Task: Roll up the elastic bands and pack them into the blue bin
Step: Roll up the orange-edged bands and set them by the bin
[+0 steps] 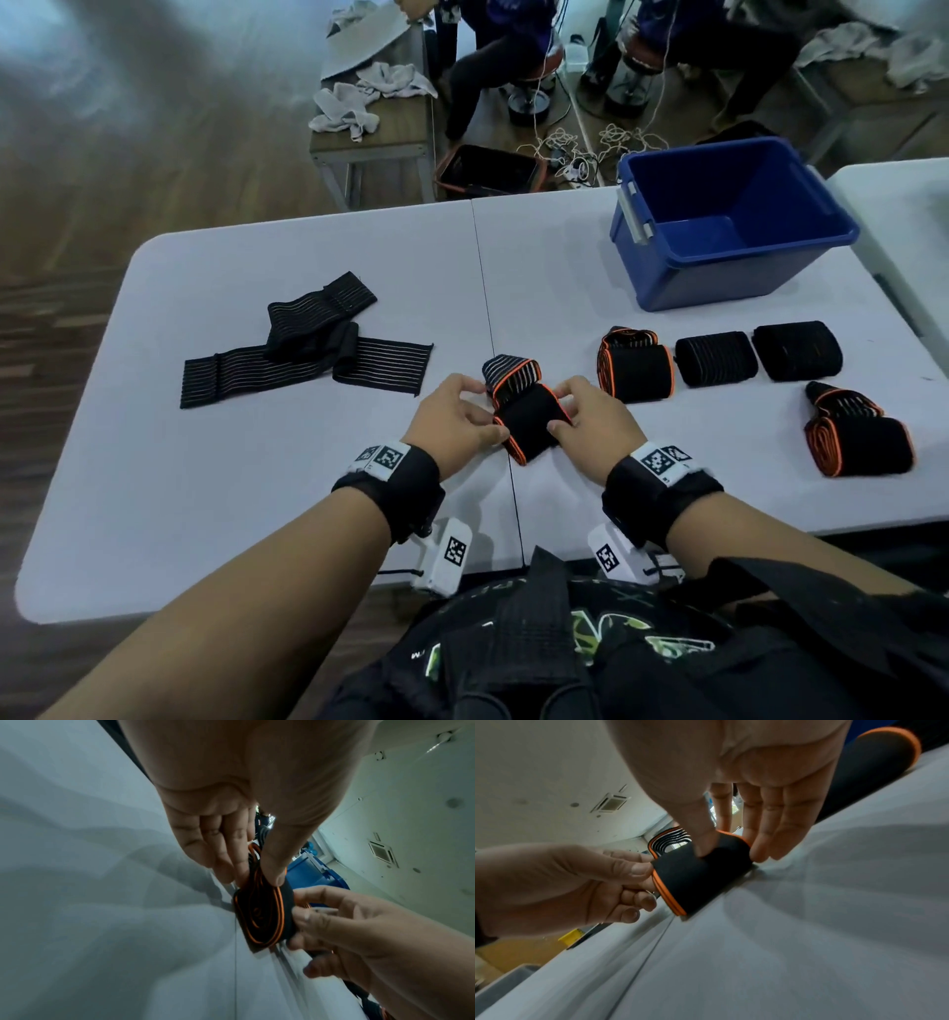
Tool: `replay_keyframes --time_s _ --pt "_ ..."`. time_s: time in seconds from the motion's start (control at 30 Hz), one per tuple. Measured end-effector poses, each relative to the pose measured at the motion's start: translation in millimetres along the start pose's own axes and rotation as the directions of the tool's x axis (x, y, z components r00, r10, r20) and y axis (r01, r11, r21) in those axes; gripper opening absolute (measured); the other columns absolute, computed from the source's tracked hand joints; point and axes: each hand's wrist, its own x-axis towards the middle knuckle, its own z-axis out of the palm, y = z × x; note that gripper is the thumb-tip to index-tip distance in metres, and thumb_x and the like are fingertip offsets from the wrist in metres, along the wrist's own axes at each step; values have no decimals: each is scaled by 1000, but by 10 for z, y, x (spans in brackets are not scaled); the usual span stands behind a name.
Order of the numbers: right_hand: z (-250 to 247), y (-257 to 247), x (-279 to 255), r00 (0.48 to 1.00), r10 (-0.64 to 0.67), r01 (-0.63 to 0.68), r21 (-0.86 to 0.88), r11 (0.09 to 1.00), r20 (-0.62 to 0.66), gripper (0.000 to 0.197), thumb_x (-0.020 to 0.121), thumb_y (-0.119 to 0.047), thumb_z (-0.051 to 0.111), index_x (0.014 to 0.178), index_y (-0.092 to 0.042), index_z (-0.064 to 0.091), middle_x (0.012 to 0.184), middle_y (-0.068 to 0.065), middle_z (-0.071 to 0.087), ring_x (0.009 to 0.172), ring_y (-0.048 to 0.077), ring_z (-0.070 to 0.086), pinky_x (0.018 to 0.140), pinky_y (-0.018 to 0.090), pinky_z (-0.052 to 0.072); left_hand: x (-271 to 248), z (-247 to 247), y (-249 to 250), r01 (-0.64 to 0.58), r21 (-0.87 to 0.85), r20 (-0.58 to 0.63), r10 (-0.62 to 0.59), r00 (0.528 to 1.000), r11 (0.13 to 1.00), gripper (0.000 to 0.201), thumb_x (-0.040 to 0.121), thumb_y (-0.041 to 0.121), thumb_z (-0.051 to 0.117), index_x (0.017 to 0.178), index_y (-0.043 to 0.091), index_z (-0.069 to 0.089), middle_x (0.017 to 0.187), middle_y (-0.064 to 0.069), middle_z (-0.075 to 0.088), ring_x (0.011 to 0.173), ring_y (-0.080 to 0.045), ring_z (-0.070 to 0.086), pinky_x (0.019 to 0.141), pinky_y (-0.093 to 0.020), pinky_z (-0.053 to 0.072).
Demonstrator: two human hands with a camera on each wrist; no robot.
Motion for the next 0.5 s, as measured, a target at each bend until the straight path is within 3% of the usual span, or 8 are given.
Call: replay_keyframes --time_s 0.13,0.3,0.4,0.5 --pt "-1 -2 -165 996 -82 76 -173 982 -30 67 70 -54 76 123 -20 55 118 -3 52 112 19 48 97 33 44 -104 106 -31 -14 86 104 5 995 996 59 75 19 84 122 26 48 81 0 78 79 -14 75 76 -35 61" --pt "-26 74 -336 988 -153 150 -134 980 -17 96 62 -58 81 141 -27 38 134 -4 50 126 19 43 106 34 40 -148 160 -1 -29 133 189 3 982 991 51 73 22 84 114 24 53 81 -2 76 75 -14 74 72 -34 60" --pt "-39 134 -405 988 -156 152 -235 960 1 91 63 -62 78 139 -30 39 128 -2 50 120 22 45 101 38 43 -119 220 79 -71 190 240 24 970 979 51 72 22 86 112 25 55 80 -1 76 72 -11 72 72 -31 58" --pt "-101 221 -481 993 -115 101 -286 953 -35 83 65 -61 74 134 -29 42 122 0 51 113 23 48 96 38 46 -57 336 195 -124 278 291 39 956 953 60 68 46 86 116 26 56 81 2 75 76 -10 72 78 -34 59"
